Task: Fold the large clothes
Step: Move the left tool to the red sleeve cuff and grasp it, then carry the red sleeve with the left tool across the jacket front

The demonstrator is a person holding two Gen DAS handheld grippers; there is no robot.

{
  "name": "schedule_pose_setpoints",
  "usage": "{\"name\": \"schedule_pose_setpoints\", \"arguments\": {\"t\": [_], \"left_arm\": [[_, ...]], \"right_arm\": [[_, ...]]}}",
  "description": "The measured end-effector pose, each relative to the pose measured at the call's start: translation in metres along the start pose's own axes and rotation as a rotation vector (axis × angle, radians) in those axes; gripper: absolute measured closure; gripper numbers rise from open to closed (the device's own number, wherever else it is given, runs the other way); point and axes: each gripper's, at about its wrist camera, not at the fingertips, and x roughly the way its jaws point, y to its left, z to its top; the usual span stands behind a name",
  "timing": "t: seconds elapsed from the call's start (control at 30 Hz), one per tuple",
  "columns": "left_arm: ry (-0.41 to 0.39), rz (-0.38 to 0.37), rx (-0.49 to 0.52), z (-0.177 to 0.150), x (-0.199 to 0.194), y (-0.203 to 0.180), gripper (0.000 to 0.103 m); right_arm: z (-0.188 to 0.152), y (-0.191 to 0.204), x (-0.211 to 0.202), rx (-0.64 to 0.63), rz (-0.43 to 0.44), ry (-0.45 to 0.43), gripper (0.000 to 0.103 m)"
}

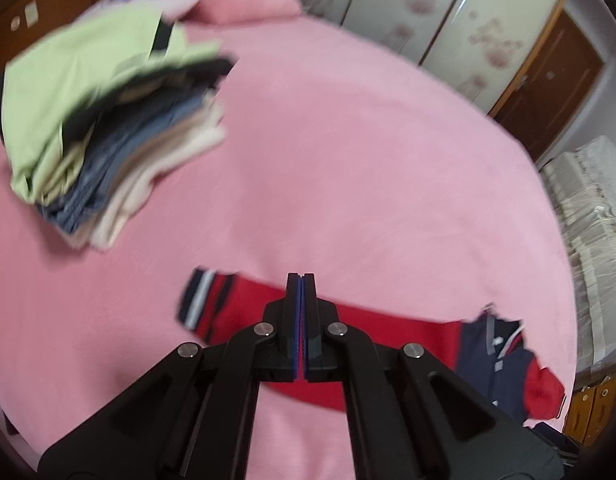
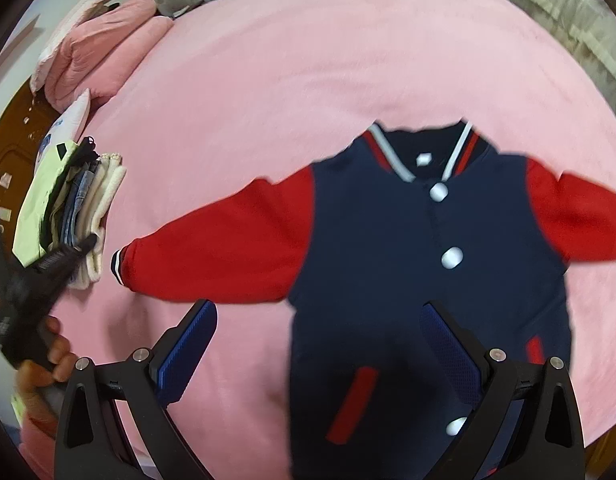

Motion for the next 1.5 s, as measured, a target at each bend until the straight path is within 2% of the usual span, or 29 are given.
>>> {"name": "schedule_pose_setpoints", "arguments": {"t": [0.07, 0.13, 0.23, 0.27, 0.33, 0.37, 0.4, 0.47, 0.53, 0.57, 0.67, 0.8, 0.83, 0.87, 0.93, 0.97, 1.13, 1.2, 1.3, 1.5], "left_arm": [[-0.024, 0.024, 0.014, -0.001, -0.014, -0.019, 0.103], [0.013, 0.098, -0.012, -0.002, -0.010, -0.022, 0.103], [0.077, 0.146, -0.085, 0.000, 0.002, 0.004, 0.103], [0.094, 0.161, -0.106, -0.002, 0.007, 0.013, 0.099], [0.147, 0.185, -0.134, -0.008, 0.021, 0.037, 0.076], [0.162, 0.183, -0.142, -0.010, 0.023, 0.054, 0.055], [0.178, 0.171, -0.143, -0.012, 0.028, 0.062, 0.048], [0.177, 0.171, -0.122, -0.014, 0.037, 0.072, 0.048], [0.194, 0.221, -0.073, -0.013, 0.048, 0.079, 0.048], [0.196, 0.220, -0.063, -0.012, 0.052, 0.082, 0.048], [0.188, 0.168, -0.091, -0.008, 0.061, 0.098, 0.048], [0.242, 0.089, -0.173, -0.007, 0.075, 0.114, 0.049], [0.256, 0.070, -0.174, -0.009, 0.078, 0.115, 0.050], [0.265, 0.059, -0.167, -0.010, 0.080, 0.114, 0.055], [0.267, 0.088, -0.111, -0.014, 0.082, 0.108, 0.064], [0.259, 0.093, -0.088, -0.016, 0.081, 0.105, 0.074], [0.186, 0.086, -0.024, -0.016, 0.062, 0.085, 0.089], [0.164, 0.083, -0.009, -0.016, 0.054, 0.077, 0.100], [0.138, 0.034, -0.013, -0.010, 0.037, 0.063, 0.100], [0.115, -0.050, 0.070, -0.003, 0.011, 0.004, 0.100]], "right_arm": [[0.004, -0.015, -0.005, -0.020, 0.001, -0.007, 0.000], [0.006, -0.029, -0.009, -0.034, 0.004, -0.006, 0.000], [0.007, -0.049, -0.016, -0.053, 0.008, -0.005, 0.000], [0.006, -0.055, -0.016, -0.063, 0.000, -0.002, 0.000], [0.003, -0.064, -0.017, -0.071, -0.019, 0.013, 0.000], [0.001, -0.069, -0.015, -0.067, -0.022, 0.021, 0.000], [0.005, -0.077, -0.016, -0.058, -0.025, 0.034, 0.000], [0.003, -0.086, -0.008, -0.022, -0.024, 0.069, 0.000], [-0.001, -0.085, 0.003, -0.001, 0.002, 0.119, 0.000], [-0.003, -0.084, 0.008, -0.002, 0.007, 0.137, 0.000], [-0.014, -0.078, 0.026, 0.003, -0.005, 0.177, 0.000], [-0.027, -0.066, 0.041, 0.042, 0.055, 0.237, 0.000], [-0.027, -0.058, 0.044, 0.036, 0.052, 0.248, 0.000], [-0.031, -0.054, 0.048, 0.024, 0.045, 0.261, 0.000], [-0.035, -0.046, 0.053, 0.011, 0.033, 0.271, 0.000], [-0.036, -0.044, 0.054, 0.017, 0.031, 0.272, 0.000], [-0.036, -0.036, 0.053, 0.066, 0.056, 0.252, 0.000], [-0.035, -0.036, 0.053, 0.066, 0.063, 0.245, 0.000], [-0.033, -0.038, 0.049, 0.062, 0.056, 0.226, 0.000], [-0.022, -0.062, 0.028, 0.107, 0.055, 0.177, 0.000]]}}
